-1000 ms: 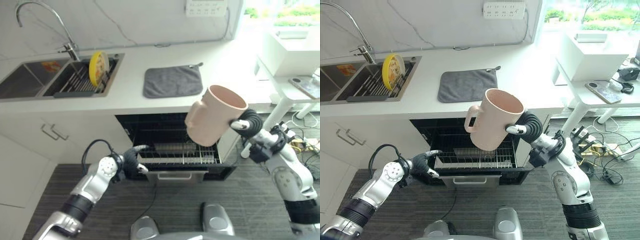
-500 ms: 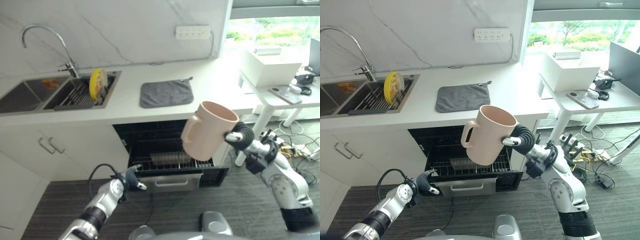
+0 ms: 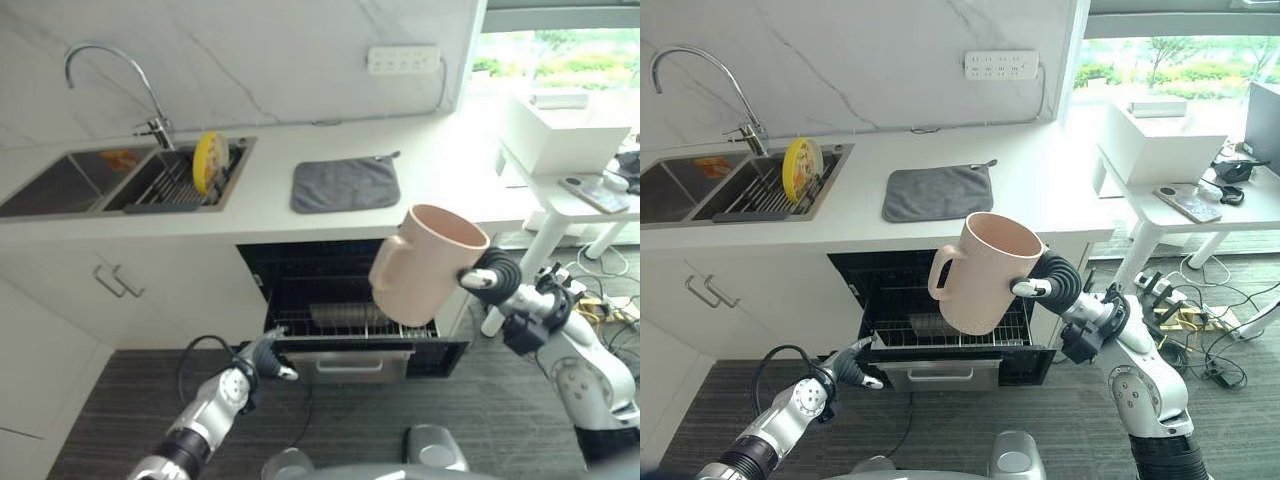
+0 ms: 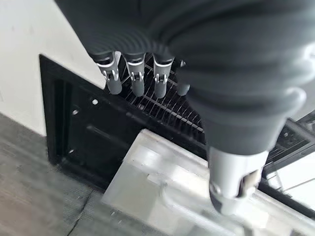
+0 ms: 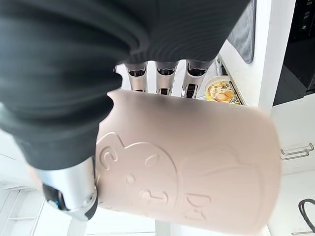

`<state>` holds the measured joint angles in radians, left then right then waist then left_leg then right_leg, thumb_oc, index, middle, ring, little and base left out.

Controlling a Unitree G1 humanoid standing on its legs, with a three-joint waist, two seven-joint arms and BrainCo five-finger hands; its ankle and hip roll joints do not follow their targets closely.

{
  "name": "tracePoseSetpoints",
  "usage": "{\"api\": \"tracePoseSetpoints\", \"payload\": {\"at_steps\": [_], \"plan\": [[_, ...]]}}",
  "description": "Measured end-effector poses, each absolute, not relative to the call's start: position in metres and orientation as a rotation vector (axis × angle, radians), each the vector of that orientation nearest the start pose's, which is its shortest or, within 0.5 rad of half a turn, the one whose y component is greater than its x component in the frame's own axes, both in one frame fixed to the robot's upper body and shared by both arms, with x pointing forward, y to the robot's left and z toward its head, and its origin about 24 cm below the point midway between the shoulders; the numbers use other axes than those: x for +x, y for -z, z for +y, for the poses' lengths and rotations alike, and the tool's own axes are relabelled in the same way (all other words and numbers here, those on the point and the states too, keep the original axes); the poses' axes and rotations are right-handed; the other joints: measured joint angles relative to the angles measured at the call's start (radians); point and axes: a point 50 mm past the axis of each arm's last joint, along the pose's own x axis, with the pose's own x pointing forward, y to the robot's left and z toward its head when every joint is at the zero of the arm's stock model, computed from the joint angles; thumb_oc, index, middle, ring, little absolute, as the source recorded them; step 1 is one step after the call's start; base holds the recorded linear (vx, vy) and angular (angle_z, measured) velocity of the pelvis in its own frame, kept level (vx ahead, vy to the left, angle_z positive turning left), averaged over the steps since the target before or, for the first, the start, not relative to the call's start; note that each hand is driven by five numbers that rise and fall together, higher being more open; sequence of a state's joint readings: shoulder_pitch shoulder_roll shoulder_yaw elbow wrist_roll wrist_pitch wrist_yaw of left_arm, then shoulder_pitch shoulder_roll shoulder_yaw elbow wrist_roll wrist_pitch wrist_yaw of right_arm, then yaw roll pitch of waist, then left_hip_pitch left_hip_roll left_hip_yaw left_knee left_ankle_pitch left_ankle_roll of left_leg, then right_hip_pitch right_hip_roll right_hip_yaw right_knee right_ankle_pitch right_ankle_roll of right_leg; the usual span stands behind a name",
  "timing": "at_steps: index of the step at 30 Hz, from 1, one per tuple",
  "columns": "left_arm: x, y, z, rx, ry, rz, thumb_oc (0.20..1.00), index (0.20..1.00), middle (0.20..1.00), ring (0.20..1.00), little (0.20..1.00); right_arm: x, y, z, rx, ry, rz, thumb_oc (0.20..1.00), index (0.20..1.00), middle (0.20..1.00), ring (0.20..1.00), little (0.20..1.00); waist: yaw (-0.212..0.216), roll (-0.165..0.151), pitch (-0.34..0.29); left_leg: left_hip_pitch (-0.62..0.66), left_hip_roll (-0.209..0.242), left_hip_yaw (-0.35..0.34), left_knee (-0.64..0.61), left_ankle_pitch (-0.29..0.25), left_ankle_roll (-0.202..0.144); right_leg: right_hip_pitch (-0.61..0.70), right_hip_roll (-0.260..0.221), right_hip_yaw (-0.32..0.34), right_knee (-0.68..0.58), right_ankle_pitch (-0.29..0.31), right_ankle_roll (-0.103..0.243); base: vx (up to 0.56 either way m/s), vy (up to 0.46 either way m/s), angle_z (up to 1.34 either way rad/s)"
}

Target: Place the dishes in the dishwasher.

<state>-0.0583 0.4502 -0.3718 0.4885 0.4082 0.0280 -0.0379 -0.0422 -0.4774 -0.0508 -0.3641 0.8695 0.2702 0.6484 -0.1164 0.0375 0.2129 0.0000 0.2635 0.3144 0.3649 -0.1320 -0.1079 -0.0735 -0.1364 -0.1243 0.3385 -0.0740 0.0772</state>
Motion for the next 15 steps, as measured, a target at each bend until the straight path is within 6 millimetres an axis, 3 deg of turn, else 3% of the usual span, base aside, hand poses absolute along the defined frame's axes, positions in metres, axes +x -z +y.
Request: {"api": "tracePoseSetpoints", "payload": {"at_steps": [2,3,7,10,15], "plan": [[0.231,0.046,0.203,0.89,0.333,0.41,1.0,1.0,1.0,1.0,1.0,0.234,-0.142,-0.173,0.312,-0.88,-0.206,0.2,0.2,0.2,0.2,0.2,0.008,-0.008,-0.008,0.007,-0.026,-0.002,-0.076,0.045,0.007,0.009,-0.009,-0.022,-0.068,0.041,0.002,-0.29,0.021,0.21],[0.244,0.024,0.199,0.856,0.281,0.278,1.0,1.0,1.0,1.0,1.0,0.234,-0.146,-0.175,0.308,-0.861,-0.249,0.2,0.2,0.2,0.2,0.2,0.04,-0.028,-0.022,0.043,-0.072,0.001,-0.231,0.13,0.011,0.048,-0.013,-0.035,-0.204,0.116,0.009,-0.29,0.028,0.32],[0.259,0.006,0.206,0.878,0.225,0.202,1.0,1.0,1.0,1.0,1.0,0.242,-0.159,-0.179,0.271,-0.845,-0.338,0.2,0.2,0.2,0.2,0.2,0.05,-0.066,-0.09,0.076,-0.113,-0.007,-0.389,0.203,0.013,0.093,-0.015,-0.054,-0.356,0.188,0.021,-0.13,0.017,0.15],[0.262,0.001,0.207,0.872,0.197,0.179,1.0,1.0,1.0,1.0,1.0,0.243,-0.166,-0.18,0.27,-0.845,-0.397,0.2,0.2,0.2,0.2,0.2,0.046,-0.085,-0.142,0.128,-0.127,-0.007,-0.455,0.216,0.011,0.139,-0.014,-0.053,-0.409,0.199,0.029,-0.02,0.004,0.0],[0.257,0.006,0.208,0.868,0.202,0.193,1.0,1.0,1.0,1.0,1.0,0.241,-0.161,-0.181,0.308,-0.839,-0.376,0.2,0.2,0.2,0.2,0.2,0.036,-0.067,-0.173,0.144,-0.123,-0.007,-0.457,0.215,0.016,0.163,0.001,-0.053,-0.426,0.2,0.035,0.05,-0.018,-0.02]]}}
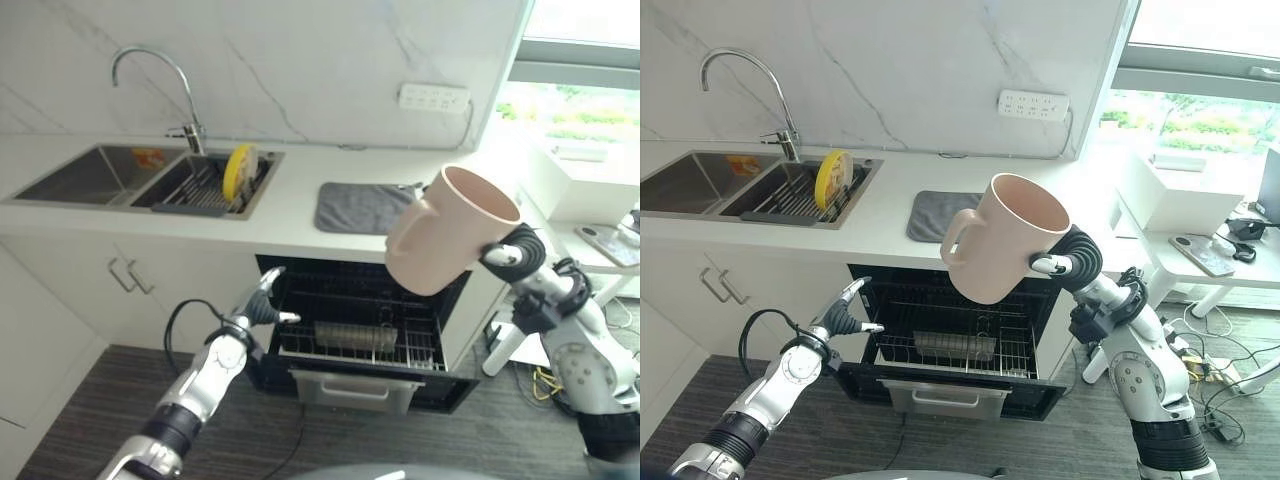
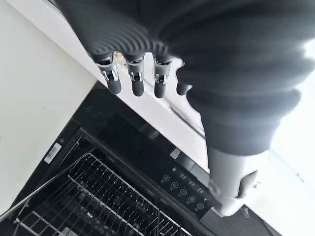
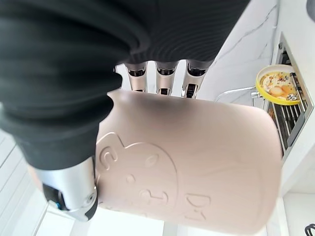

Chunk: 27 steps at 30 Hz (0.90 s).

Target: Place the dishes in the dishwasher.

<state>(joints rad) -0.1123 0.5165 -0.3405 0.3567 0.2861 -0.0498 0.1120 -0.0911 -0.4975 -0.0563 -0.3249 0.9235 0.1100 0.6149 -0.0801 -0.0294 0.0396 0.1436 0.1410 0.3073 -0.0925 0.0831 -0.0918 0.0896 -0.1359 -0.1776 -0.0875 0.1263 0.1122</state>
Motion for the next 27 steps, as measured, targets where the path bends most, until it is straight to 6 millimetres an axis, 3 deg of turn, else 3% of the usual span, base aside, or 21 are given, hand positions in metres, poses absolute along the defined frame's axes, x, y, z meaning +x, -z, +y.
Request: {"api": "tracePoseSetpoints", "payload": {"at_steps": [5,7,9,13,16,21,27], "plan": [[0.248,0.014,0.21,0.855,0.217,0.234,1.0,1.0,1.0,1.0,1.0,0.238,-0.147,-0.178,0.356,-0.827,-0.311,0.2,0.2,0.2,0.2,0.2,0.0,0.015,0.015,-0.014,0.011,0.001,0.007,0.002,-0.002,-0.016,0.012,0.001,0.0,-0.002,0.0,-0.13,-0.069,-0.02],[0.254,0.008,0.205,0.86,0.222,0.198,1.0,1.0,1.0,1.0,1.0,0.239,-0.15,-0.174,0.356,-0.826,-0.333,0.2,0.2,0.2,0.2,0.2,0.002,0.018,0.028,-0.095,0.011,-0.001,0.011,0.012,-0.007,-0.101,0.01,0.002,0.001,0.006,-0.009,-0.25,-0.036,0.02],[0.271,-0.012,0.197,0.874,0.219,0.112,1.0,1.0,1.0,1.0,1.0,0.246,-0.162,-0.169,0.332,-0.84,-0.376,0.2,0.2,0.2,0.2,0.2,0.002,0.021,0.157,-0.168,0.006,-0.009,0.013,0.044,0.002,-0.163,0.007,0.004,0.001,0.042,-0.016,-0.32,-0.017,0.07],[0.295,-0.04,0.189,0.892,0.192,0.0,1.0,1.0,1.0,1.0,1.0,0.254,-0.188,-0.167,0.262,-0.859,-0.471,0.2,0.2,0.2,0.2,0.2,0.001,0.045,0.312,-0.273,0.005,-0.024,0.046,0.064,0.003,-0.253,0.006,0.012,0.001,0.076,-0.02,-0.22,-0.01,0.04],[0.309,-0.061,0.185,0.882,0.148,-0.072,1.0,1.0,1.0,1.0,1.0,0.262,-0.196,-0.166,0.251,-0.861,-0.495,0.2,0.2,0.2,0.2,0.2,-0.01,0.055,0.384,-0.302,0.013,-0.029,0.063,0.063,0.004,-0.271,0.012,0.012,0.002,0.08,-0.025,-0.14,-0.019,0.0],[0.328,-0.093,0.177,0.883,0.103,-0.186,1.0,1.0,1.0,1.0,1.0,0.266,-0.208,-0.153,0.261,-0.889,-0.553,0.2,0.2,0.2,0.2,0.2,-0.042,0.058,0.432,-0.324,0.014,-0.032,0.074,0.064,0.007,-0.289,0.014,0.015,0.002,0.091,-0.033,-0.13,0.023,0.0],[0.332,-0.102,0.182,0.88,0.07,-0.202,1.0,1.0,1.0,1.0,1.0,0.267,-0.208,-0.145,0.244,-0.905,-0.542,0.2,0.2,0.2,0.2,0.2,-0.046,0.058,0.439,-0.313,0.013,-0.023,0.073,0.054,0.012,-0.283,0.015,0.025,0.002,0.091,-0.035,-0.03,0.009,-0.04]]}}
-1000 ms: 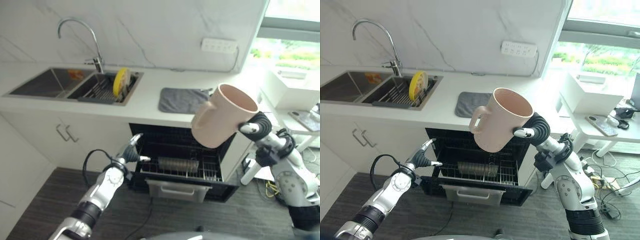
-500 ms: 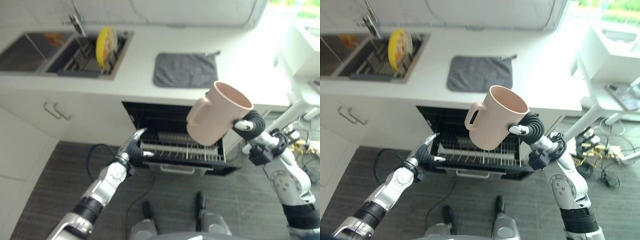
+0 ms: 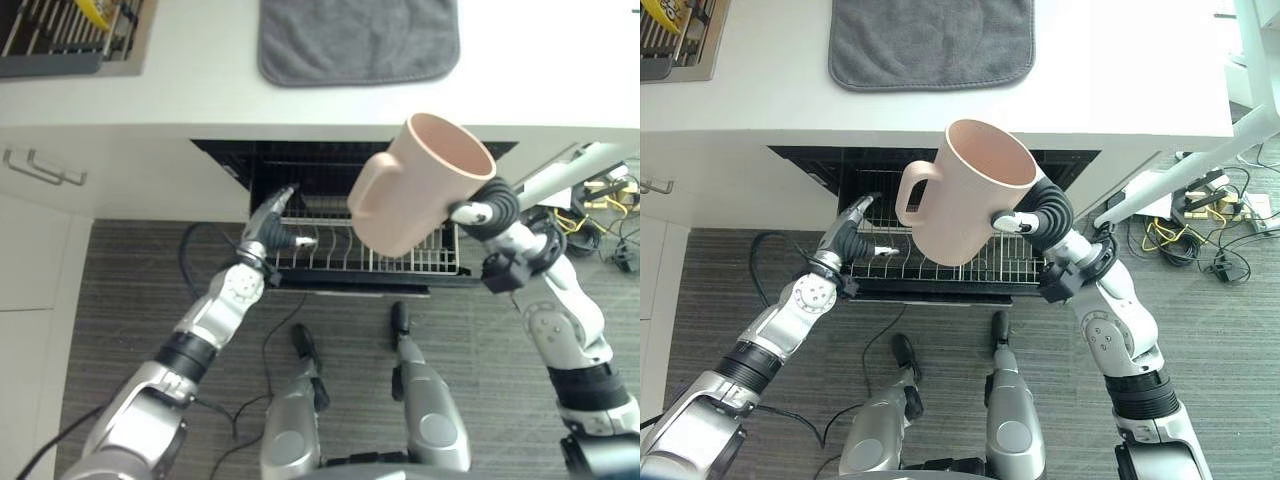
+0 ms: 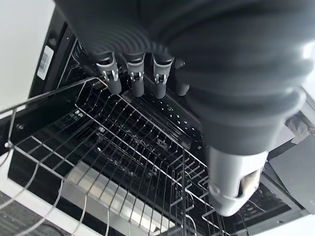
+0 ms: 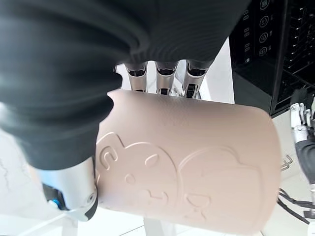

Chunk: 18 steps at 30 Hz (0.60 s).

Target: Place the dishes in the dishwasher.

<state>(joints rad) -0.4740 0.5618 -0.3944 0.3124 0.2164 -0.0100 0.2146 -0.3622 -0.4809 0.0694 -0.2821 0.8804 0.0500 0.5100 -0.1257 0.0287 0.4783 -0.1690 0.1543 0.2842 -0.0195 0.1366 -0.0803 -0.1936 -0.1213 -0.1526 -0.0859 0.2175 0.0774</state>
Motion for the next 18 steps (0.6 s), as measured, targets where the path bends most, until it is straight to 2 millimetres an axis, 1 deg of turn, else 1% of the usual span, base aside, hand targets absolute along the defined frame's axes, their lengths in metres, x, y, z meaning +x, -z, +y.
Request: {"api": "tracePoseSetpoints", "payload": {"at_steps": [4,5,7,8,9,10,11,12,14,15,18], "plan": [[0.329,-0.096,0.186,0.891,0.079,-0.167,1.0,1.0,1.0,1.0,1.0,0.266,-0.206,-0.145,0.235,-0.904,-0.538,0.2,0.2,0.2,0.2,0.2,0.005,-0.001,-0.001,0.057,0.001,0.0,0.002,-0.017,-0.01,0.057,0.0,0.002,0.0,-0.023,0.01,0.03,0.015,-0.01],[0.328,-0.093,0.187,0.902,0.094,-0.147,1.0,1.0,1.0,1.0,1.0,0.266,-0.206,-0.145,0.23,-0.903,-0.536,0.2,0.2,0.2,0.2,0.2,0.005,-0.001,-0.001,0.062,0.001,0.001,0.002,-0.017,-0.01,0.061,0.0,0.003,0.0,-0.027,0.004,0.04,0.021,-0.01],[0.326,-0.083,0.195,0.975,0.166,-0.027,1.0,1.0,1.0,1.0,1.0,0.266,-0.206,-0.147,0.224,-0.902,-0.535,0.2,0.2,0.2,0.2,0.2,0.002,-0.001,-0.003,0.063,0.002,0.0,0.004,-0.02,-0.008,0.063,-0.001,0.004,0.0,-0.027,0.002,0.09,0.063,-0.02],[0.308,-0.041,0.209,1.134,0.34,0.274,1.0,1.0,1.0,1.0,1.0,0.266,-0.215,-0.166,0.156,-0.863,-0.54,0.2,0.2,0.2,0.2,0.2,-0.006,-0.001,-0.018,0.064,0.003,0.003,0.05,-0.045,-0.004,0.08,-0.005,0.009,0.002,-0.023,0.001,0.13,0.131,-0.05],[0.305,-0.033,0.209,1.161,0.377,0.33,1.0,1.0,1.0,1.0,1.0,0.266,-0.215,-0.167,0.154,-0.859,-0.54,0.2,0.2,0.2,0.2,0.2,-0.008,0.001,-0.045,0.063,0.003,0.003,0.058,-0.054,-0.003,0.082,-0.006,0.009,0.006,-0.024,0.004,0.09,0.11,-0.06],[0.301,-0.023,0.205,1.178,0.432,0.396,1.0,1.0,1.0,1.0,1.0,0.266,-0.214,-0.165,0.158,-0.868,-0.534,0.2,0.2,0.2,0.2,0.2,-0.012,0.002,-0.058,0.065,0.002,0.005,0.06,-0.059,-0.003,0.081,-0.007,0.012,0.01,-0.029,0.005,0.08,0.093,-0.06],[0.299,-0.01,0.204,1.209,0.478,0.499,1.0,1.0,1.0,1.0,1.0,0.267,-0.212,-0.161,0.161,-0.884,-0.518,0.2,0.2,0.2,0.2,0.2,-0.013,0.005,-0.069,0.067,0.002,0.011,0.072,-0.069,-0.003,0.079,-0.01,0.019,0.02,-0.034,0.009,0.02,0.035,-0.18],[0.298,-0.006,0.201,1.216,0.494,0.54,1.0,1.0,1.0,1.0,1.0,0.267,-0.209,-0.157,0.165,-0.907,-0.501,0.2,0.2,0.2,0.2,0.2,-0.012,0.003,-0.078,0.071,0.001,0.024,0.075,-0.074,-0.001,0.077,-0.01,0.031,0.021,-0.034,0.01,0.02,0.026,-0.2],[0.298,-0.005,0.204,1.208,0.516,0.597,1.0,1.0,1.0,1.0,1.0,0.266,-0.205,-0.156,0.166,-0.928,-0.48,0.2,0.2,0.2,0.2,0.2,-0.023,0.002,-0.082,0.07,0.002,0.027,0.077,-0.075,-0.001,0.075,-0.01,0.033,0.021,-0.033,0.01,0.03,0.02,-0.1],[0.296,-0.003,0.205,1.235,0.512,0.615,1.0,1.0,1.0,1.0,1.0,0.266,-0.204,-0.155,0.167,-0.932,-0.471,0.2,0.2,0.2,0.2,0.2,-0.028,0.002,-0.082,0.069,0.004,0.027,0.081,-0.076,-0.001,0.075,-0.009,0.033,0.021,-0.034,0.01,0.06,0.026,-0.02],[0.303,0.002,0.205,1.248,0.49,0.663,1.0,1.0,1.0,1.0,1.0,0.266,-0.203,-0.154,0.175,-0.936,-0.464,0.2,0.2,0.2,0.2,0.2,-0.032,0.002,-0.083,0.067,0.007,0.027,0.094,-0.081,-0.003,0.076,-0.009,0.035,0.025,-0.034,0.01,0.06,0.016,-0.02]]}}
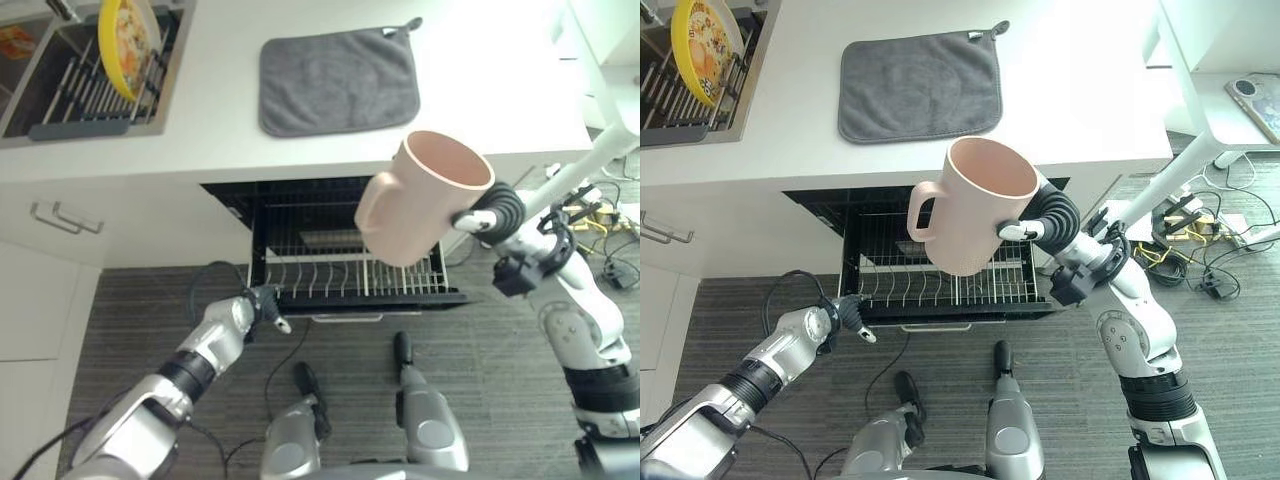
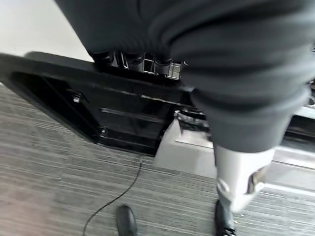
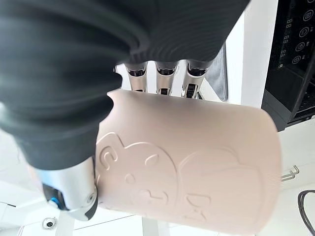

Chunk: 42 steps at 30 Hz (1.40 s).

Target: Place the dishes in the dishwasher.

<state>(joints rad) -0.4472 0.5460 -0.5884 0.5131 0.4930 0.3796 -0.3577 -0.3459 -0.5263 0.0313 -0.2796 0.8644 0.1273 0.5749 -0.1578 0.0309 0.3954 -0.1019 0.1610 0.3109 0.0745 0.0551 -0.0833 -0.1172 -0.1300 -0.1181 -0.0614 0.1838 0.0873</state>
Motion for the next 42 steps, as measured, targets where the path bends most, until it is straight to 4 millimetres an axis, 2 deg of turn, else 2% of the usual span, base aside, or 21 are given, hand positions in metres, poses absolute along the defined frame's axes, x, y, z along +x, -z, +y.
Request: {"api": "tracePoseSetpoints", "payload": {"at_steps": [6,9,12,14,16,18,21,22,25,32,35,39,42], "plan": [[0.306,0.003,0.204,1.254,0.525,0.743,1.0,1.0,1.0,1.0,1.0,0.268,-0.197,-0.15,0.163,-0.937,-0.429,0.2,0.2,0.2,0.2,0.2,-0.007,-0.001,-0.006,-0.003,0.005,0.004,0.018,-0.011,-0.006,-0.004,0.001,0.006,0.011,-0.005,0.005,0.03,-0.003,-0.02],[0.304,-0.001,0.206,1.252,0.582,0.785,1.0,1.0,1.0,1.0,1.0,0.276,-0.187,-0.158,0.108,-0.874,-0.369,0.2,0.2,0.2,0.2,0.2,-0.009,-0.005,-0.008,-0.022,0.013,0.003,0.041,-0.019,-0.006,-0.019,0.004,0.009,0.021,-0.017,-0.007,0.01,-0.007,-0.02],[0.294,-0.005,0.206,1.313,0.697,0.818,1.0,1.0,1.0,1.0,1.0,0.289,-0.163,-0.186,0.026,-0.731,-0.221,0.2,0.2,0.2,0.2,0.2,-0.012,-0.011,-0.01,-0.036,0.014,0.006,0.05,-0.02,0.0,-0.031,0.005,0.013,0.024,-0.017,-0.007,0.02,-0.005,-0.02],[0.278,-0.004,0.21,1.304,0.782,0.852,1.0,1.0,1.0,1.0,1.0,0.293,-0.139,-0.206,-0.022,-0.616,-0.107,0.2,0.2,0.2,0.2,0.2,-0.012,-0.012,-0.01,-0.036,0.015,0.008,0.049,-0.021,0.0,-0.031,0.007,0.015,0.02,-0.01,-0.014,0.01,-0.008,-0.02],[0.266,-0.001,0.211,1.289,0.833,0.871,1.0,1.0,1.0,1.0,1.0,0.292,-0.13,-0.216,-0.03,-0.563,-0.07,0.2,0.2,0.2,0.2,0.2,-0.008,-0.012,-0.009,-0.036,0.015,0.007,0.047,-0.022,0.001,-0.03,0.008,0.015,0.015,-0.005,-0.007,0.0,0.0,0.0],[0.256,0.006,0.21,1.265,0.881,0.888,1.0,1.0,1.0,1.0,1.0,0.291,-0.129,-0.219,-0.055,-0.529,-0.073,0.2,0.2,0.2,0.2,0.2,0.0,-0.007,-0.005,-0.037,0.015,0.004,0.046,-0.023,0.001,-0.029,0.008,0.013,0.011,-0.004,-0.005,0.0,0.0,0.0],[0.258,-0.004,0.208,1.248,0.874,0.832,1.0,1.0,1.0,1.0,1.0,0.292,-0.132,-0.222,-0.088,-0.492,-0.098,0.2,0.2,0.2,0.2,0.2,0.019,-0.001,0.024,-0.039,0.015,0.0,0.047,-0.024,0.0,-0.028,0.007,0.008,0.011,-0.014,-0.016,0.03,-0.025,0.04],[0.257,-0.009,0.207,1.247,0.872,0.802,1.0,1.0,1.0,1.0,1.0,0.293,-0.131,-0.224,-0.105,-0.47,-0.09,0.2,0.2,0.2,0.2,0.2,0.026,0.001,0.038,-0.04,0.015,-0.003,0.048,-0.027,-0.003,-0.026,0.007,0.001,0.01,-0.02,-0.008,0.05,-0.023,0.07],[0.257,-0.013,0.204,1.253,0.886,0.765,1.0,1.0,1.0,1.0,1.0,0.295,-0.124,-0.231,-0.112,-0.418,-0.059,0.2,0.2,0.2,0.2,0.2,0.034,0.009,0.048,-0.04,0.014,-0.016,0.048,-0.027,-0.002,-0.015,0.006,-0.006,0.001,-0.02,-0.009,0.03,-0.028,0.12],[0.256,-0.022,0.199,1.254,0.895,0.696,1.0,1.0,1.0,1.0,1.0,0.299,-0.122,-0.233,-0.169,-0.346,-0.034,0.2,0.2,0.2,0.2,0.2,0.059,0.016,0.069,-0.039,0.015,-0.036,0.048,-0.028,-0.001,0.005,0.009,-0.031,-0.006,-0.012,-0.009,0.02,-0.022,0.09],[0.257,-0.029,0.194,1.237,0.907,0.654,1.0,1.0,1.0,1.0,1.0,0.307,-0.114,-0.237,-0.187,-0.311,0.022,0.2,0.2,0.2,0.2,0.2,0.089,0.017,0.07,-0.038,0.014,-0.041,0.048,-0.028,-0.001,0.009,0.009,-0.035,-0.007,-0.013,-0.01,0.02,-0.033,0.06],[0.258,-0.033,0.191,1.24,0.916,0.624,1.0,1.0,1.0,1.0,1.0,0.313,-0.096,-0.254,-0.174,-0.217,0.114,0.2,0.2,0.2,0.2,0.2,0.1,0.016,0.07,-0.038,0.014,-0.065,0.053,-0.028,-0.001,0.026,0.008,-0.058,-0.007,-0.02,-0.009,0.01,-0.036,0.14],[0.26,-0.037,0.19,1.233,0.922,0.609,1.0,1.0,1.0,1.0,1.0,0.32,-0.092,-0.257,-0.177,-0.187,0.149,0.2,0.2,0.2,0.2,0.2,0.111,0.016,0.07,-0.038,0.014,-0.066,0.055,-0.028,-0.001,0.03,0.008,-0.059,-0.009,-0.02,-0.008,0.03,-0.037,0.03]]}}
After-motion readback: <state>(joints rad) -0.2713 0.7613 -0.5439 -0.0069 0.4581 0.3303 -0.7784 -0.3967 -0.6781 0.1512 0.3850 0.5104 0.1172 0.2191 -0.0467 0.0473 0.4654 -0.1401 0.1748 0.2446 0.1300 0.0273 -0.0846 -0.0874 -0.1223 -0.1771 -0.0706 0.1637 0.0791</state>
